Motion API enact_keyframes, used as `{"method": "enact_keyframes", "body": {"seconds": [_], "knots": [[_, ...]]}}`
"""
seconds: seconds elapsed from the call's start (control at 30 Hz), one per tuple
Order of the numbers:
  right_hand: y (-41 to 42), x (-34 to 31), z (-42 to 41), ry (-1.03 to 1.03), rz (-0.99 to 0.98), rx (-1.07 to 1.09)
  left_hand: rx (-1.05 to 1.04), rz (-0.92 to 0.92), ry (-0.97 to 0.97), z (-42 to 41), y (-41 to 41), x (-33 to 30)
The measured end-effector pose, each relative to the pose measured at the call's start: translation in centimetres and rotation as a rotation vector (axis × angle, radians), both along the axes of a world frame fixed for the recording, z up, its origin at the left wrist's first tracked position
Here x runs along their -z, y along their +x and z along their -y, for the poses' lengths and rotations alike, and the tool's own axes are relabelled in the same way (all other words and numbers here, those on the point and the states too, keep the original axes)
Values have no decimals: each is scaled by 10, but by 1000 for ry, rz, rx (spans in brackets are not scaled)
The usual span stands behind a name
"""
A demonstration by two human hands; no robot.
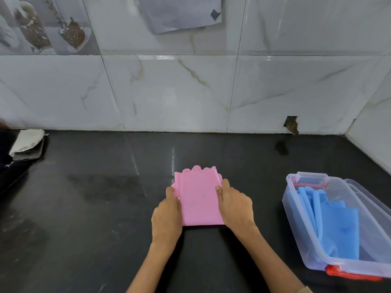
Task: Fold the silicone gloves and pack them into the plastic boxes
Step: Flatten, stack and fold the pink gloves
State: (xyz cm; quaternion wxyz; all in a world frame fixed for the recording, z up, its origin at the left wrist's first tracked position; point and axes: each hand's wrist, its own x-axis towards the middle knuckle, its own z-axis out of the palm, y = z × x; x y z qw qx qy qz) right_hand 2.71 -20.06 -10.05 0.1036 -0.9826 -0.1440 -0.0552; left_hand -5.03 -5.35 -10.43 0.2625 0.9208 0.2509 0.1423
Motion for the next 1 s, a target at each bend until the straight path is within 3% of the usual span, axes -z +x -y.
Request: {"method": "enact_keyframes", "body": {"seconds": [0.13,0.33,0.43,0.67,0.77,0.9,1.0], "knots": [[0,-1,-1,119,74,-31,46,168,-85,-2,0,5],[8,0,-13,391,94,-109,51,142,-144,-9,7,5],[19,5,-18,319,-11,-27,45,101,-115,-7,8,5],[30,6,-25,236,-15,-10,46,52,74,1,16,6],[28,8,-26,274,-47,127,-46,54,-6,2,18,5],[26,13,-27,129,-128,301,-241,-216,114,14,25,8],[28,10,-27,142,-181,245,-241,-309,-24,19,39,0]]}}
